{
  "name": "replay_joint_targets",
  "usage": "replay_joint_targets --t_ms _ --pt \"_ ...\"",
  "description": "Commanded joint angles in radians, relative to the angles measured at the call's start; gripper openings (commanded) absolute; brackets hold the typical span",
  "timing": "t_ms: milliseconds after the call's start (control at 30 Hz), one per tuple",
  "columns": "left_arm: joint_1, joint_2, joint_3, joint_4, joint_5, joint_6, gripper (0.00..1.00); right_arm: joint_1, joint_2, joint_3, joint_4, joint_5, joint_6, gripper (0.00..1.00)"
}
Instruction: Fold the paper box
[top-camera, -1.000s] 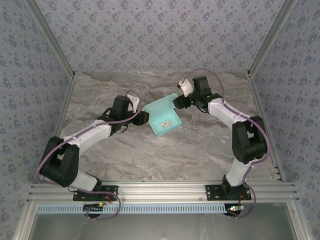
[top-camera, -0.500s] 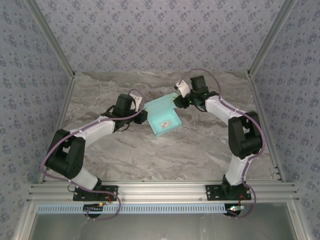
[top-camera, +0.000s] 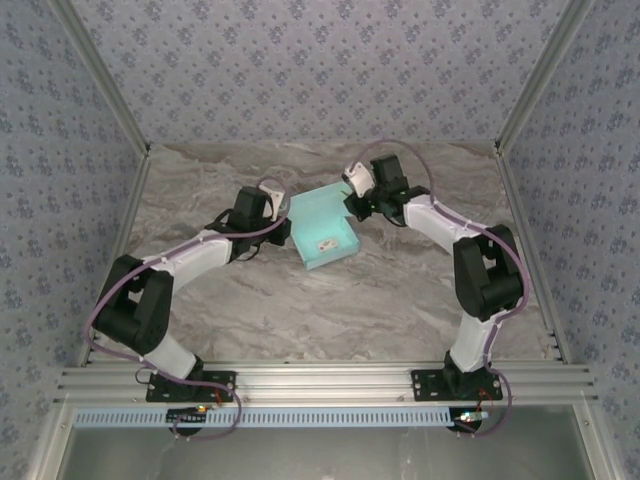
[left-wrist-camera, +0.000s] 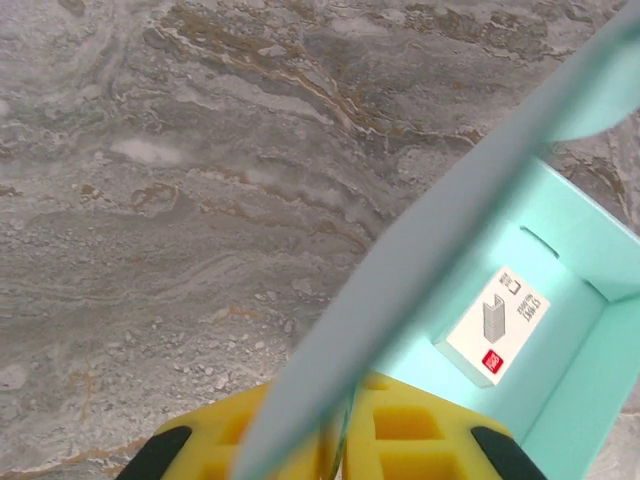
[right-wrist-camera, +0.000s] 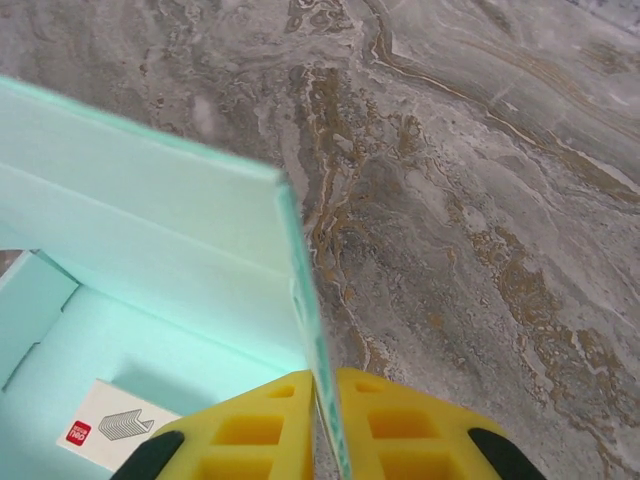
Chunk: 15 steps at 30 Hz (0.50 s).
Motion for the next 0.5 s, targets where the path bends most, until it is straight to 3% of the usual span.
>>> replay_joint_targets --t_ms 0,333,467 --pt "-0.004 0.019 0.041 0.007 -0.047 -0.042 0.09 0.049 -0.036 -0.018 -0.04 0.187 0.127 0.13" --pt "-0.03 0.028 0.06 0.051 -0.201 -0.21 0.07 0.224 -0.05 -0.011 -0.101 0.627 0.544 0.08" --pt "-0.047 0.035 0.063 0.072 -0.262 -0.267 0.07 0.274 -0.043 -0.024 -0.082 0.713 0.639 0.07"
